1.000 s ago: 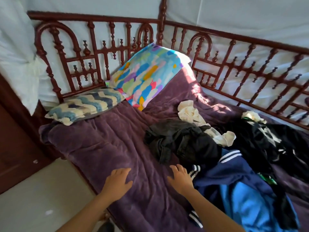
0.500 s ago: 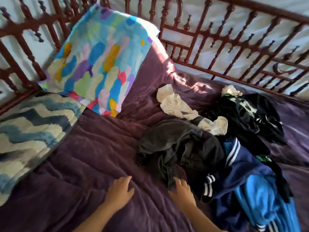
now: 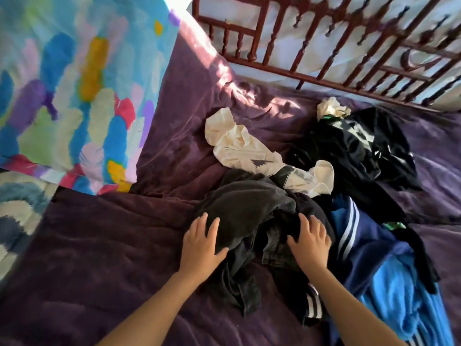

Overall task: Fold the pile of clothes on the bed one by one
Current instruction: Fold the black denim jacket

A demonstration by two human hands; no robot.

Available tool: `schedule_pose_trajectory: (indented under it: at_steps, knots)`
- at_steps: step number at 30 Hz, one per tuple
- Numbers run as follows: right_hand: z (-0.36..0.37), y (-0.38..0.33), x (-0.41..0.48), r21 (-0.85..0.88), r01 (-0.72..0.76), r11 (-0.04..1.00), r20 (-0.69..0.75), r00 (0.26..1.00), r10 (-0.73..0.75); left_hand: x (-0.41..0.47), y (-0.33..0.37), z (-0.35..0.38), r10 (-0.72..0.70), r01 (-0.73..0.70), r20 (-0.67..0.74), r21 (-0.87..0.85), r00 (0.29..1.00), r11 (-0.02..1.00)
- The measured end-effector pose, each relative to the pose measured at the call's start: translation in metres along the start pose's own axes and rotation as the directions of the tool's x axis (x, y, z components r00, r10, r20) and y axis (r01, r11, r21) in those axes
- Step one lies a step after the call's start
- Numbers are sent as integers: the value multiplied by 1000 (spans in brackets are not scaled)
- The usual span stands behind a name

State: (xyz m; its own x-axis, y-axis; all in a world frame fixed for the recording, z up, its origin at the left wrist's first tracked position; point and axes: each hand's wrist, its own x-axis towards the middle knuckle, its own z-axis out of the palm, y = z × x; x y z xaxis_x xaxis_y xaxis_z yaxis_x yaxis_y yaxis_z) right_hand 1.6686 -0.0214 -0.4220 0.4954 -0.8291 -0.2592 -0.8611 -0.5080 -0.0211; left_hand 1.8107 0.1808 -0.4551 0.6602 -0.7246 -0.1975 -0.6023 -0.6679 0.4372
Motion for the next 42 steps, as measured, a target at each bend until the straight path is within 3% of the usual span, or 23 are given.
schedule_pose_trajectory:
  at_steps: [4, 7, 10, 14, 23, 26, 29, 33, 36, 38, 42]
  knots:
    - [11, 12, 38, 38, 46, 998, 174, 983, -52, 34, 5, 25, -25, 12, 134, 93, 991, 996]
    - [26, 17, 40, 13, 101, 995, 278, 955, -100, 43, 8, 34, -50, 44, 67, 97, 996, 994]
    - [25, 16, 49, 21, 93, 995, 233, 968, -95, 49, 8, 32, -55, 53, 32, 60, 998, 997]
    - [18, 6, 40, 59, 63, 996, 68, 995, -67, 37, 6, 19, -116, 114, 64, 39, 991, 993]
    - [-6, 44, -33, 281, -108, 954, -1, 994, 113, -54, 12, -14, -118, 127, 85, -117, 989, 985]
    - [-17, 62, -61, 263, -98, 960, -10, 995, 104, -98, 5, -41, -116, 108, -23, -220, 993, 970]
    - [-26, 57, -91, 40, 125, 991, 36, 991, -127, -126, 13, -80, -14, -53, -219, -300, 976, 952]
    - [-34, 8, -132, 38, 450, 892, 43, 891, -451, -152, 41, -145, 79, -265, -460, -355, 884, 897]
    - [-45, -13, -145, 205, 358, 911, -176, 929, -326, -175, 48, -197, 123, -348, -570, -304, 813, 887]
    - [-63, -18, -148, 337, 288, 896, -228, 949, -219, -189, 43, -231, 83, -346, -639, -299, 765, 889]
    - [-123, -28, -158, 628, 367, 687, -314, 926, -209, -206, 30, -290, -15, -306, -736, -300, 677, 903]
